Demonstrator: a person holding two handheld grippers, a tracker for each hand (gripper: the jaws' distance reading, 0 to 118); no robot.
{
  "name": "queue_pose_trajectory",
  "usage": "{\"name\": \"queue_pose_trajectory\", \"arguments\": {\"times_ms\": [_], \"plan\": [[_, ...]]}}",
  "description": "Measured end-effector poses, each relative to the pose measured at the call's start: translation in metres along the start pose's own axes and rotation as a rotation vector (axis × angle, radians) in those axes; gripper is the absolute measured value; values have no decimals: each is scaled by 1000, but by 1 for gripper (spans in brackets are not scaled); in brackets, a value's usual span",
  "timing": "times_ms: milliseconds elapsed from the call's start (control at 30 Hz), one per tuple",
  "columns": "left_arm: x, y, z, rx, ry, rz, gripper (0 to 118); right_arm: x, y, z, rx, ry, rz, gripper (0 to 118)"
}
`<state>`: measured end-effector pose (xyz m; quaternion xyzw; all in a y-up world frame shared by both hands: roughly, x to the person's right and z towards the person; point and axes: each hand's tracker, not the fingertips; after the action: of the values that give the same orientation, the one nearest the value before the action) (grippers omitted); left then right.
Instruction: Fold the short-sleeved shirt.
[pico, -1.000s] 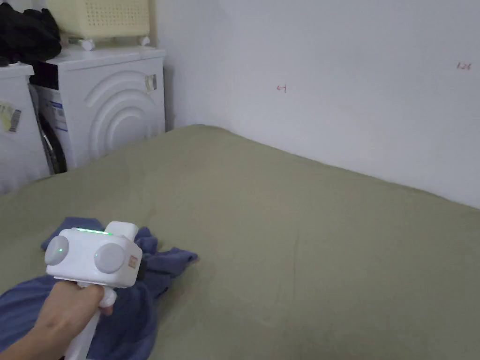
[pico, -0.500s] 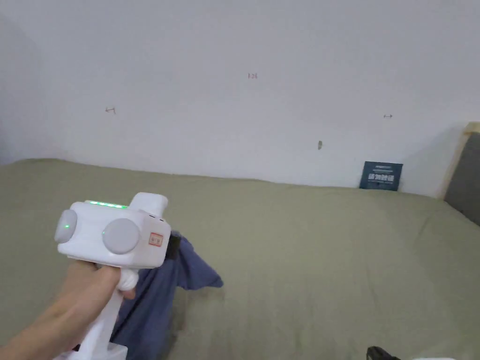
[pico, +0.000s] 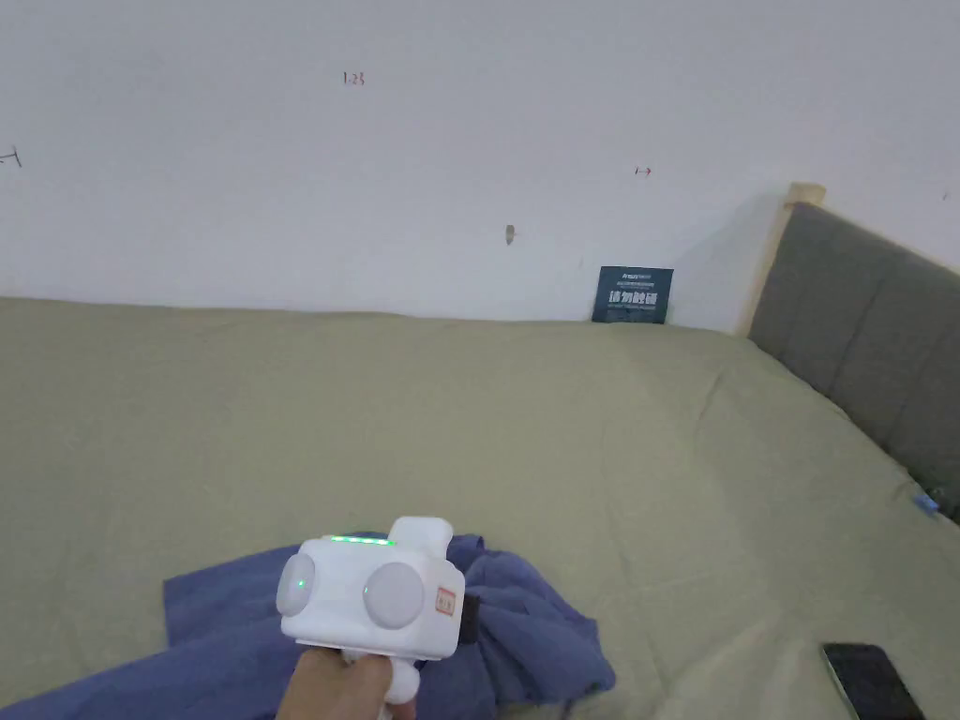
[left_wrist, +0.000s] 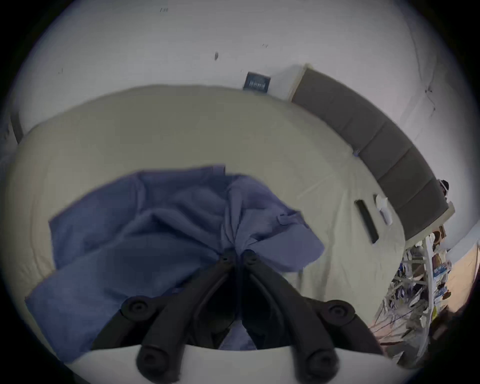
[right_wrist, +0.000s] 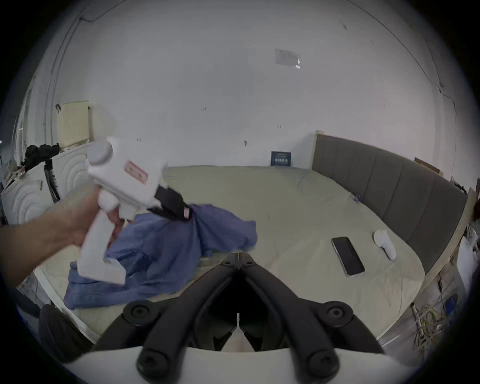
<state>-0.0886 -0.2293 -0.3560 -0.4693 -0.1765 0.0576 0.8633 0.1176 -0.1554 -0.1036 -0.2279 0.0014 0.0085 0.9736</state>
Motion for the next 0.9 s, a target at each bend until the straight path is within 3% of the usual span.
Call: {"name": "queue_pose_trajectory", "arguments": {"times_ms": [33,67,133,167,267,333,367,400,433,467,667,900], "plan": [[2,-10,-1,14,2,-13,4,1,0,-4,-6,0,1,0],[-2,-16,2,69,17,-26,26,1,0,-6,-8,1,3,0],[-6,-23,20,144,79,-41,107,0,3,-8,-11,-2,7,0],[-11,-24,33,192,62,-37,118,-1,5,-8,-11,1,6,0],[-20,-43,110,303,134,-46,118,-5,9,-1,18,8,4,0],[-29,-66,162,367,170,-103,115,-9,12,6,35,8,3,0],[-32,-79,185,375,205,-108,107,-11,13,11,50,14,-1,0],[-37,-98,212,404,223,-110,89,-14,14,15,53,16,0,0],[-45,-120,240,448,243,-104,52,-17,16,19,57,20,0,0],[-50,-138,259,471,277,-87,0,-20,16,24,70,29,-3,0],[-84,-218,348,605,446,86,0,-39,12,48,126,54,25,0],[-116,-214,361,595,466,171,0,-53,11,46,123,75,16,0]]}}
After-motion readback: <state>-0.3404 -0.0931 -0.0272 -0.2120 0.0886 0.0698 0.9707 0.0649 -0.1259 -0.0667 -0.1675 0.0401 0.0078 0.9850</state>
